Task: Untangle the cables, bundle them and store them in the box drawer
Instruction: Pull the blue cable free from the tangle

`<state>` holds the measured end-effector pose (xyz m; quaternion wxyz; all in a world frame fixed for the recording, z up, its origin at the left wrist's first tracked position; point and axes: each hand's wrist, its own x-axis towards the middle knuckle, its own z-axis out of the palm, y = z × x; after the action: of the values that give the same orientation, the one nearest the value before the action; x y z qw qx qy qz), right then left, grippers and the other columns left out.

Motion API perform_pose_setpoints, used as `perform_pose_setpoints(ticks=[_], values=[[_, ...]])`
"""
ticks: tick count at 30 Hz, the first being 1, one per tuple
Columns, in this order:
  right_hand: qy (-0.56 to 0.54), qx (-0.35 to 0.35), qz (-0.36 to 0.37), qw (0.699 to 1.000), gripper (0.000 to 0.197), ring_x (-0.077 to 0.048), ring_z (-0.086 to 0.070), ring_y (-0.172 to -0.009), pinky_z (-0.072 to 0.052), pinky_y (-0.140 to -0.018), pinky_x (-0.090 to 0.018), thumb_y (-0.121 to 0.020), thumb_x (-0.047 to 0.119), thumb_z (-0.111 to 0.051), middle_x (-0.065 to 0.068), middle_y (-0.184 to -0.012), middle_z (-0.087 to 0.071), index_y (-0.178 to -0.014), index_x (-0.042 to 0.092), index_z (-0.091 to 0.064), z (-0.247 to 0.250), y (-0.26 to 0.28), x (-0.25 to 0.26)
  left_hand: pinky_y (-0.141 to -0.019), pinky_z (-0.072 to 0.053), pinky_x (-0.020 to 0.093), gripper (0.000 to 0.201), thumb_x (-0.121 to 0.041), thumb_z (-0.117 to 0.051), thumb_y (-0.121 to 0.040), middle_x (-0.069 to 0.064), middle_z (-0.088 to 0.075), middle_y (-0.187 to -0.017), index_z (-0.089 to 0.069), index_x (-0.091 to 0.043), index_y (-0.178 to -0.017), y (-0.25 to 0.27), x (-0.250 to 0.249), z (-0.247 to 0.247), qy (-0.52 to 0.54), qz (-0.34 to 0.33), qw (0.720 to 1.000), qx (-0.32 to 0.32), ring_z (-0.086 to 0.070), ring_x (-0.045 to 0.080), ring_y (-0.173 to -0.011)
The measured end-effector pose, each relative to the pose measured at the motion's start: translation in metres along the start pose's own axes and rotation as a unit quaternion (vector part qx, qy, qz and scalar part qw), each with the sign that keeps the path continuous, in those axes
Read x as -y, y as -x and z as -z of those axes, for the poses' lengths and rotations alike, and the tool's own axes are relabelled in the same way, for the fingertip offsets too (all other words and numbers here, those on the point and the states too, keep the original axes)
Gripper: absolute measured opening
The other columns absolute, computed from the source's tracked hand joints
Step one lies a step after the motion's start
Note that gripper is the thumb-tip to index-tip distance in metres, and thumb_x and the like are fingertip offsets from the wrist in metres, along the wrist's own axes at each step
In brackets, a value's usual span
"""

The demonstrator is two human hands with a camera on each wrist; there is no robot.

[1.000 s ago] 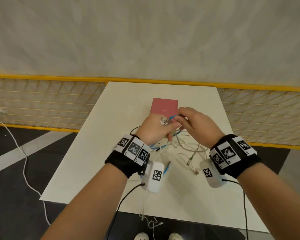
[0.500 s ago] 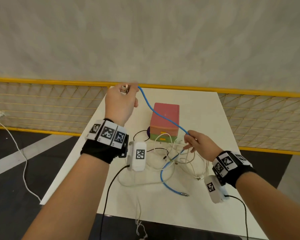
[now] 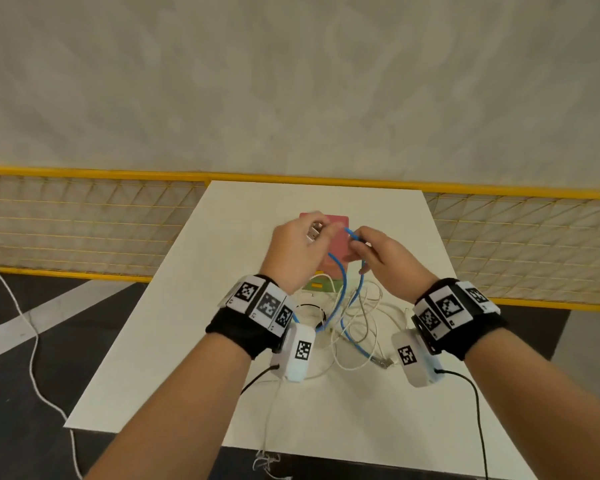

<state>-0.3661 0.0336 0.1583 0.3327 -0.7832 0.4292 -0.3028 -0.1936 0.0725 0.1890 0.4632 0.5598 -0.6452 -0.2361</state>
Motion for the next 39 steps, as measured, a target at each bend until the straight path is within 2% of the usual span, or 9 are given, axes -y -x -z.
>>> perform_pose_setpoints(ticks=[7, 11, 13, 17, 22, 25, 30, 34, 39], values=[[0.011, 0.000, -0.096, 0.995, 0.021, -0.024, -0.065, -0.100, -0.053, -0.079, -0.042, -0.100, 0.018, -0.036, -0.007, -0.092, -0.061, -0.084, 0.013, -0.049, -0.001, 0.010, -0.044, -0.064, -0.041, 0.022, 0.018, -0.034, -0.058, -0.095, -0.009, -0.055, -0.041, -0.062, -0.023, -0.081, -0.023, -0.012, 0.053, 0.085, 0.021, 0.974, -0.207, -0.050, 0.000, -0.047], [0.019, -0.045, -0.026, 0.998, 0.017, -0.018, -0.068, -0.088, -0.051, -0.073, -0.021, -0.098, 0.015, -0.041, -0.010, -0.101, -0.062, -0.093, 0.017, -0.057, 0.006, 0.003, -0.023, -0.064, -0.044, 0.011, 0.043, -0.027, -0.058, -0.095, -0.004, -0.062, -0.049, -0.045, -0.031, -0.137, -0.015, -0.013, 0.052, 0.065, 0.031, 0.991, -0.116, -0.059, -0.002, -0.052], [0.027, -0.055, 0.029, 0.998, 0.016, -0.012, -0.066, -0.081, -0.045, -0.070, -0.009, -0.097, 0.016, -0.045, -0.008, -0.096, -0.062, -0.096, 0.020, -0.060, 0.009, -0.003, -0.003, -0.056, -0.041, 0.005, 0.053, -0.028, -0.060, -0.094, 0.001, -0.066, -0.056, -0.039, -0.037, -0.142, -0.005, -0.017, 0.039, 0.044, 0.026, 0.999, -0.018, -0.060, 0.001, -0.050], [0.044, -0.079, 0.110, 0.990, 0.015, -0.013, -0.064, -0.076, -0.047, -0.073, -0.018, -0.096, 0.017, -0.048, -0.002, -0.087, -0.062, -0.100, 0.017, -0.063, 0.015, -0.007, 0.035, -0.053, -0.043, 0.010, 0.019, -0.030, -0.063, -0.092, -0.003, -0.067, -0.063, -0.066, -0.021, -0.108, 0.000, -0.010, 0.018, 0.008, 0.036, 0.996, 0.079, -0.061, 0.003, -0.048], [0.118, -0.063, 0.086, 0.987, 0.014, -0.016, -0.050, -0.044, -0.043, -0.052, -0.024, -0.096, 0.027, -0.048, 0.006, -0.071, -0.070, -0.093, 0.018, -0.059, 0.035, 0.014, 0.073, -0.059, -0.039, 0.014, 0.014, -0.027, -0.068, -0.089, -0.012, -0.047, -0.065, -0.066, -0.022, -0.101, -0.005, 0.000, 0.037, 0.104, 0.036, 0.993, -0.045, -0.046, 0.000, -0.055], [0.160, 0.073, 0.069, 0.982, 0.016, -0.013, -0.047, -0.043, -0.034, -0.047, -0.012, -0.093, 0.029, -0.054, 0.009, -0.065, -0.072, -0.087, 0.016, -0.061, 0.043, 0.034, 0.098, -0.053, -0.032, 0.025, 0.009, -0.034, -0.067, -0.088, -0.015, -0.042, -0.060, -0.066, -0.028, -0.094, -0.010, -0.001, 0.052, 0.173, 0.025, 0.981, -0.088, -0.036, 0.011, -0.053], [0.101, 0.302, 0.066, 0.946, 0.022, -0.015, -0.054, -0.055, -0.045, -0.056, -0.028, -0.086, 0.040, -0.061, 0.007, -0.069, -0.070, -0.082, 0.021, -0.071, 0.037, 0.061, 0.139, -0.040, -0.023, 0.017, 0.016, -0.024, -0.051, -0.100, -0.014, -0.034, -0.047, -0.061, -0.018, -0.090, -0.002, -0.027, 0.056, 0.257, 0.002, 0.966, -0.010, -0.025, 0.006, -0.038], [0.093, 0.165, 0.076, 0.979, 0.028, -0.006, -0.051, -0.052, -0.042, -0.054, -0.018, -0.091, 0.039, -0.055, 0.002, -0.064, -0.065, -0.074, 0.020, -0.067, 0.033, 0.054, 0.134, -0.041, -0.019, 0.017, 0.021, -0.028, -0.047, -0.098, -0.009, -0.028, -0.051, -0.060, -0.015, -0.087, 0.011, -0.045, 0.056, 0.302, -0.026, 0.948, 0.095, -0.021, 0.007, -0.039], [0.023, 0.135, 0.070, 0.988, 0.035, -0.022, -0.065, -0.096, -0.051, -0.087, -0.044, -0.094, 0.038, -0.043, -0.008, -0.103, -0.069, -0.110, 0.012, -0.061, 0.008, 0.043, 0.112, -0.039, -0.027, 0.015, 0.023, -0.028, -0.042, -0.099, 0.003, -0.018, -0.054, -0.053, -0.009, -0.091, 0.022, -0.063, 0.052, 0.358, -0.048, 0.919, 0.157, -0.016, 0.011, -0.040]])
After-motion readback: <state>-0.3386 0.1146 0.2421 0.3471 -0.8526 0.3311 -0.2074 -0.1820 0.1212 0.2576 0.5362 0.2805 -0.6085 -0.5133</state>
